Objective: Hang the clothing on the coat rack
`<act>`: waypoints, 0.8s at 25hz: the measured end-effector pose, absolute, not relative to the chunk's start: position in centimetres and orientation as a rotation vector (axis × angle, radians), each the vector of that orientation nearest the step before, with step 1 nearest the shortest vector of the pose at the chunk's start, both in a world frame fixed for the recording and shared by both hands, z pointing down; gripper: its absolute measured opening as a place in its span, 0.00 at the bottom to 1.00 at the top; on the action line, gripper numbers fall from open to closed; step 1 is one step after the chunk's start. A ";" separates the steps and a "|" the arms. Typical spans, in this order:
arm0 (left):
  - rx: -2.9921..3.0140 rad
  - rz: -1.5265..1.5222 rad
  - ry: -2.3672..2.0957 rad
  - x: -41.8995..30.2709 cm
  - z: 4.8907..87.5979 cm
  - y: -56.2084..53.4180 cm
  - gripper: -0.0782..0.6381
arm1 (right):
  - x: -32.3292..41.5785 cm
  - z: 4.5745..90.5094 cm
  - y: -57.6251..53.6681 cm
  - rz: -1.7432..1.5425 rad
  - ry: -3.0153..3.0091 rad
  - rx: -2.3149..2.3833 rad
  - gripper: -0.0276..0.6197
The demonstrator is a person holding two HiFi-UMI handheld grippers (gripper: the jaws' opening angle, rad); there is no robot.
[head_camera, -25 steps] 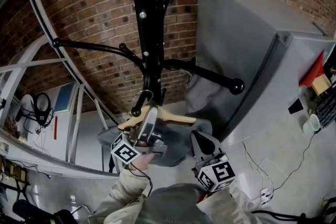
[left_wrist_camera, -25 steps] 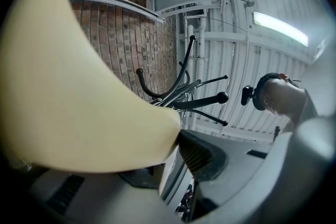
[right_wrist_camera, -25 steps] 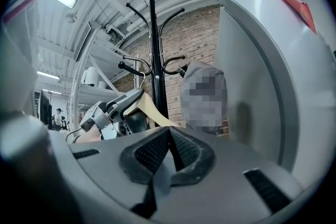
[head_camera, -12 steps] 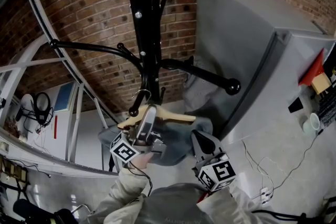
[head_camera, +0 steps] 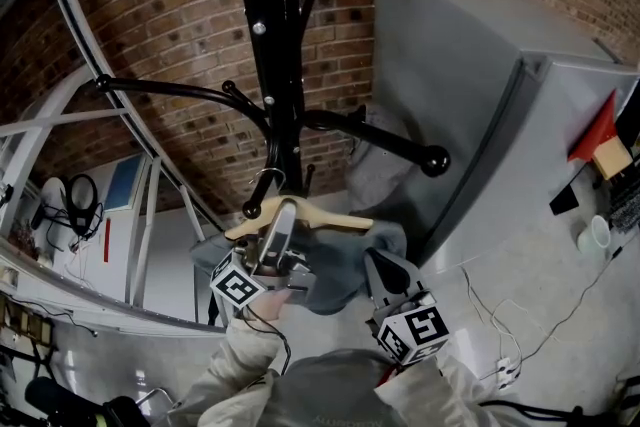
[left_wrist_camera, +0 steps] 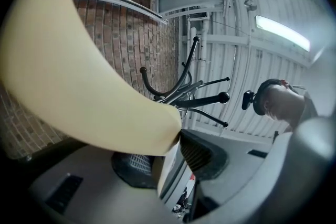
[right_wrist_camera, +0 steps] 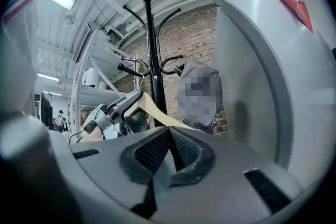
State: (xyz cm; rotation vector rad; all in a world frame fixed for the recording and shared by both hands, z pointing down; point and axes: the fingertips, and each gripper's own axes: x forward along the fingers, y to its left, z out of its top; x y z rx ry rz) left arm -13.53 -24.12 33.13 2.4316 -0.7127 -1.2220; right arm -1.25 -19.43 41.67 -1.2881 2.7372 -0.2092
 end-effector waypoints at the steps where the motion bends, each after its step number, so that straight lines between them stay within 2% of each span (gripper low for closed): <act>1: 2.429 -1.221 -0.713 -13.5 33.2 -24.1 0.28 | -1.2 41.6 -19.3 -0.208 2.739 -1.288 0.08; 20: 2.401 -1.050 -0.889 -12.1 38.0 -22.5 0.29 | -0.6 43.0 -17.9 -0.258 2.792 -1.248 0.08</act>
